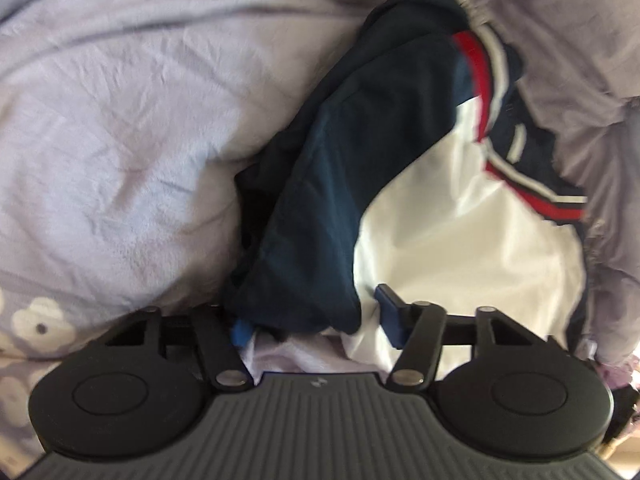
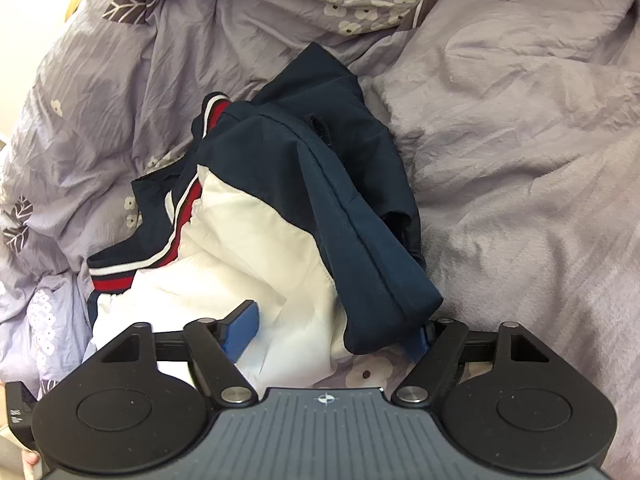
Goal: Fold clothes
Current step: 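Grasp the striped waistband with the right gripper and lift it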
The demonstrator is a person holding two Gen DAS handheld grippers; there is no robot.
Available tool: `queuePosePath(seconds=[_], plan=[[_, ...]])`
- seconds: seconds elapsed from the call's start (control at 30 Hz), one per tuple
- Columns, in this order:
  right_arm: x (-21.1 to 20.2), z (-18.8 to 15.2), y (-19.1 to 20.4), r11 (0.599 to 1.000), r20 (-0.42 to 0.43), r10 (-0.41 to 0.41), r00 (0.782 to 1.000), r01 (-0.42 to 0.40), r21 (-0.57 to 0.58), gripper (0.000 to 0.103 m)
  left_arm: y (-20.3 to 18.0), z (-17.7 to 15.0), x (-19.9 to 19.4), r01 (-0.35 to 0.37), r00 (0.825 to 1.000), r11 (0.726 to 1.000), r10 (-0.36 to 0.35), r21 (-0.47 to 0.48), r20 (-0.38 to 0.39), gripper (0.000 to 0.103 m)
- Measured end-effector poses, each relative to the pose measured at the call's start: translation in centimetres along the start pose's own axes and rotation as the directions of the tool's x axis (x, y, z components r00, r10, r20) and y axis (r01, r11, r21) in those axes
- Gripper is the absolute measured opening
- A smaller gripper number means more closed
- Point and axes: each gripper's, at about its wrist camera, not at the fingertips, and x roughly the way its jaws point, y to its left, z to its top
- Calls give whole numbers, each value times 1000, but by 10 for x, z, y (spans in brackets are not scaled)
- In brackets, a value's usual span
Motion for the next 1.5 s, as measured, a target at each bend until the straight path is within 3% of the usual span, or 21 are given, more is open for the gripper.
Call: queuePosePath(seconds=[0.03, 0.07, 0.13, 0.23, 0.33, 0.57, 0.6, 0.63, 0.7, 0.77, 0.8, 0.87, 0.9, 1.0, 1.07, 1.13, 1.2, 1.27, 1.3, 1.4, 1.5], plan=[[-2, 0, 1, 1000, -5, -2, 1000, 2, 3, 34, -4, -1, -1, -5, 1000, 1000, 5, -3, 19, 42], [-4, 0, 1, 1000, -9, 8, 1000, -8, 7, 28, -9, -4, -4, -12, 999, 1000, 12, 5, 44, 29], [-14, 1, 2, 1000, -1, 18, 1000, -18, 16, 17, -21, -10, -11, -66, 994, 997, 63, 29, 88, 21], [-30, 2, 6, 1000, 3, 26, 1000, -26, 16, 11, -41, -22, -22, -137, 984, 985, 124, 102, 128, 12], [-47, 1, 9, 1000, -7, 22, 1000, -22, -3, 8, -52, -30, -39, -192, 974, 968, 167, 162, 153, 10], [-96, -21, 7, 998, -42, -10, 999, 8, -62, 3, -31, -61, -81, -271, 956, 939, 236, 213, 172, 4], [-102, -25, 8, 993, -46, -23, 999, 18, -117, 3, -30, -66, -81, -316, 943, 918, 277, 240, 182, 4], [-107, -29, 9, 985, -49, -36, 998, 27, -171, 5, -30, -70, -81, -366, 927, 891, 321, 268, 195, 5], [-116, -36, 15, 957, -4, -99, 995, 94, -275, 10, -32, -80, -83, -482, 872, 819, 414, 312, 261, 5], [-121, -38, 26, 930, 41, -89, 995, 97, -355, 12, -40, -84, -91, -528, 841, 780, 424, 335, 337, 9], [-121, -37, 35, 920, 55, -63, 996, 80, -384, 17, -48, -84, -95, -533, 833, 773, 409, 343, 373, 14], [-112, -33, 58, 890, 64, -19, 998, 47, -455, 26, -69, -79, -96, -526, 832, 752, 358, 398, 423, 60], [-103, -31, 73, 867, 73, -3, 997, 39, -497, 28, -80, -76, -93, -531, 825, 738, 340, 416, 451, 66], [-61, -24, 119, 789, 77, 41, 996, 15, -615, 28, -111, -64, -65, -566, 789, 687, 291, 456, 542, 67], [-21, -18, 146, 748, 40, 46, 998, -8, -664, 28, -131, -60, -38, -582, 780, 631, 257, 512, 570, 68], [27, -15, 167, 716, -22, 8, 1000, -21, -698, 28, -141, -57, -5, -596, 781, 588, 267, 547, 565, 68], [72, -12, 175, 686, -38, -65, 997, 17, -727, 28, -140, -53, 25, -598, 789, 580, 305, 554, 533, 68], [111, -7, 177, 657, -4, -140, 990, 90, -748, 19, -134, -51, 44, -608, 786, 583, 343, 539, 515, 69], [122, 1, 174, 658, 53, -171, 984, 153, -737, 2, -131, -50, 48, -610, 783, 587, 343, 533, 519, 69], [134, 38, 155, 780, 92, -163, 982, 185, -598, 0, -128, -40, 49, -629, 764, 582, 339, 516, 549, 76], [126, 60, 134, 864, 77, -79, 994, 107, -492, 1, -130, -23, 42, -667, 720, 573, 331, 476, 611, 76]])
